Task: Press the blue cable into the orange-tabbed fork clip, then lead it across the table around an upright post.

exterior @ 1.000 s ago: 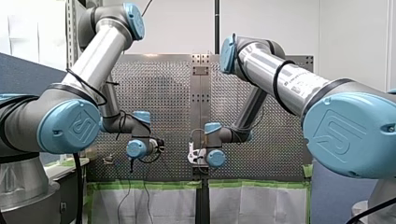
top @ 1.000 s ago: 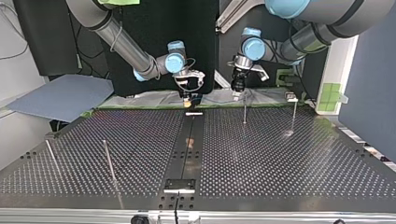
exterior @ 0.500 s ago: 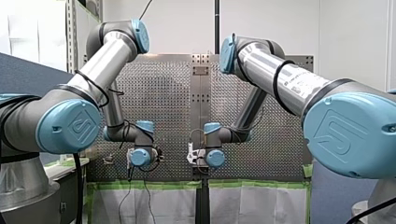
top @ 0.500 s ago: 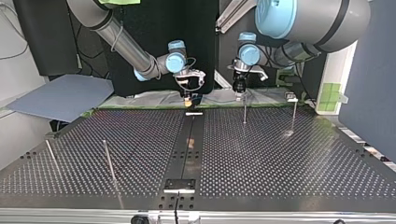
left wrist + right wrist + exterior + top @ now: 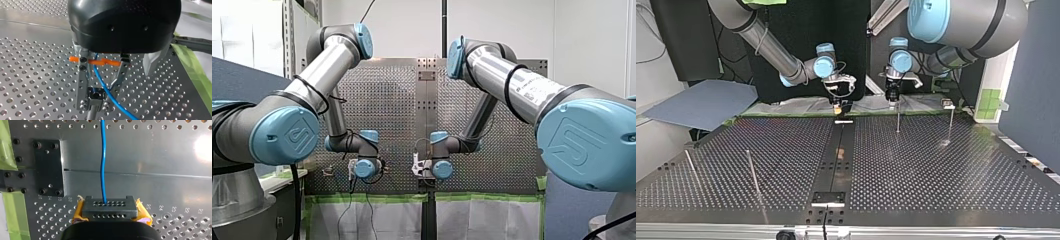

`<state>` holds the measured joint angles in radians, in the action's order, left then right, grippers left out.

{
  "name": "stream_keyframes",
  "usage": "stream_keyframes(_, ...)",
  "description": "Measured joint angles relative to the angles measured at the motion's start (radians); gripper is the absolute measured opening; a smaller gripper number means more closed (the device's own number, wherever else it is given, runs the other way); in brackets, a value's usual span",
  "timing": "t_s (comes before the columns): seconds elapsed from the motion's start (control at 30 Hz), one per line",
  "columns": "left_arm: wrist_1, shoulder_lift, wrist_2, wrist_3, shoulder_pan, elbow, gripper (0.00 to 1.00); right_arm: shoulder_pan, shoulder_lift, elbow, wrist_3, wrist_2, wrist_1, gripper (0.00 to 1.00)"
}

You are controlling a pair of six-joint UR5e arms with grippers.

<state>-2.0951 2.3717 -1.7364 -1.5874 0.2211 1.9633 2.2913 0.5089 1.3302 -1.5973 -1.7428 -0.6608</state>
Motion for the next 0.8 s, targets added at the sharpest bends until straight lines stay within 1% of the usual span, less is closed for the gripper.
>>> stream_keyframes(0.17,-0.006,-0.001,-0.007,0.008,0.004,-0.01,1.0,0.0,0.0,0.0,0.0,0.0,0.0,0.0)
stream_keyframes(0.3,-0.033,-0.001,-0.01,0.025,0.02,-0.037,1.0,0.0,0.0,0.0,0.0,0.0,0.0,0.0)
stream_keyframes(0.47,-0.06,-0.001,-0.015,0.03,0.038,-0.055,1.0,0.001,0.0,0.0,0.0,0.0,-0.001,0.0)
stream_keyframes(0.6,-0.066,-0.001,-0.041,0.031,0.051,-0.062,1.0,0.001,-0.001,0.0,0.0,0.0,-0.001,0.0)
stream_keyframes(0.8,-0.073,-0.001,-0.084,0.039,0.056,-0.072,1.0,0.001,-0.001,0.0,0.0,0.0,0.0,0.0)
